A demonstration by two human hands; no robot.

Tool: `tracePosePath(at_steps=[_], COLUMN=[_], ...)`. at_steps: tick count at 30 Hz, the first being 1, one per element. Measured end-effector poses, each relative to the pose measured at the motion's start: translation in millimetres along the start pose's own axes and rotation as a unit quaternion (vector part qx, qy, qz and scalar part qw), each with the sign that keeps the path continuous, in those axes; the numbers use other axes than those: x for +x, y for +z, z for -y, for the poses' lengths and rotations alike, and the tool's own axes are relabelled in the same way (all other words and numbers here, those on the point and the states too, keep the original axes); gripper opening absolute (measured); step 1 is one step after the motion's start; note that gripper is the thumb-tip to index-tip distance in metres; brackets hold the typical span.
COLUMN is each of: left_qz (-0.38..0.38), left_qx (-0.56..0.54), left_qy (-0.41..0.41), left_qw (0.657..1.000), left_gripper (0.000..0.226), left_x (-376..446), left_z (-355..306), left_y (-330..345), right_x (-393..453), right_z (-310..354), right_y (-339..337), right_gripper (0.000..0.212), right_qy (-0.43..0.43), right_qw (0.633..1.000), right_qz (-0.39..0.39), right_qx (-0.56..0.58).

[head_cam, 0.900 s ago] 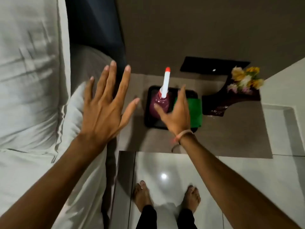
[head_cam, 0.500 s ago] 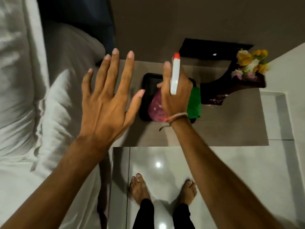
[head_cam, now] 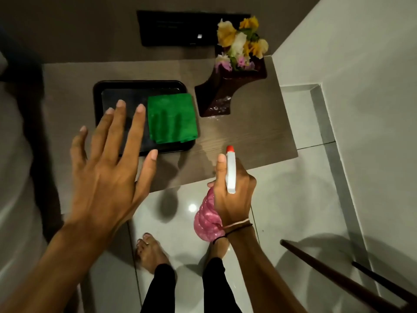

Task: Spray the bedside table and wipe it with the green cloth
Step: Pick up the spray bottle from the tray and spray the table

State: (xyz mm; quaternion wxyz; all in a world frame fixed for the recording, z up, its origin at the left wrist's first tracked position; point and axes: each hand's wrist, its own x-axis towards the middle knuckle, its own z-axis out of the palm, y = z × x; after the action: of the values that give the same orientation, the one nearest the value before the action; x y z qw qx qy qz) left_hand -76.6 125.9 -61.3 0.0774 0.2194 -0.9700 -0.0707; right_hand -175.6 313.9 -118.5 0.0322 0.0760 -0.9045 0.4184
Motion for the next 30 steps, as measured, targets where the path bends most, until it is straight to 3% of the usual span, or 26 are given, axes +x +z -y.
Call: tracePosePath(at_steps=[6, 12, 19, 22, 26, 30], left_qz=[0.033, 0.024, 0.017, 0.021, 0.024, 0.019], left_qx=[-0.002, 0.025, 0.073, 0.086, 0.068, 0.052], left_qy=[-0.028, -0.069, -0.127, -0.138, -0.153, -0.155], left_qw=[0.999, 0.997, 0.989, 0.987, 0.986, 0.986], left_gripper=[0.071, 0.071, 0.073, 0.071, 0.07, 0.07], left_x=[2, -4, -6, -6, -7, -12], left_z=[-10, 19, 92, 119, 139, 148], left_y=[1, -12, -30, -28, -18, -9], right_x=[11, 12, 45, 56, 64, 60], right_z=[3, 47, 141, 168, 182, 181], right_y=[-7, -2, 88, 137, 187, 208], right_gripper=[0.048, 0.07, 0.072, 0.069, 0.051, 0.045], right_qy=[-0.044, -0.16, -0.161, -0.176, -0.182, -0.195], right_qw=[0.998, 0.987, 0.969, 0.966, 0.965, 0.964], right_qz=[0.047, 0.028, 0.037, 0.015, 0.054, 0.082], right_qx=[-0.011, 0.022, 0.186, 0.189, 0.179, 0.163])
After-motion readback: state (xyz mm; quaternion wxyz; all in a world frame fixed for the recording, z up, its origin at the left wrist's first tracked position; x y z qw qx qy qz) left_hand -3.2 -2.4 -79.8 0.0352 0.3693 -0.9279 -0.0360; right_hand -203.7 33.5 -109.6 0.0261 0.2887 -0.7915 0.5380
